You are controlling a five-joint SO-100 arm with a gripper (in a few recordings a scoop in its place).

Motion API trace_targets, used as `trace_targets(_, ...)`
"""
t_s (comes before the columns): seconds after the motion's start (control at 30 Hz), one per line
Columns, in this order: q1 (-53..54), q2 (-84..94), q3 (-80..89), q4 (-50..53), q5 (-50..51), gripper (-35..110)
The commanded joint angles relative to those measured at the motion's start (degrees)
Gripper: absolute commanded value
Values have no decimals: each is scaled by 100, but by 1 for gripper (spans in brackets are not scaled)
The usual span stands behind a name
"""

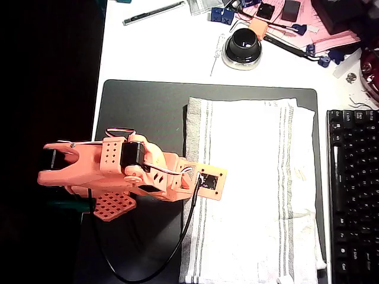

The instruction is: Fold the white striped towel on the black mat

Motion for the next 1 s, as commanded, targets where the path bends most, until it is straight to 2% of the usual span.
trace_targets(0.0,-53,123,132,79,-272,0)
trace_targets(0.37,-35,123,105,9,-721,0)
trace_targets(0.6,26,-237,62,-624,-1055,0)
trace_targets(0.97,-536,-2452,-2338,-817,-896,0)
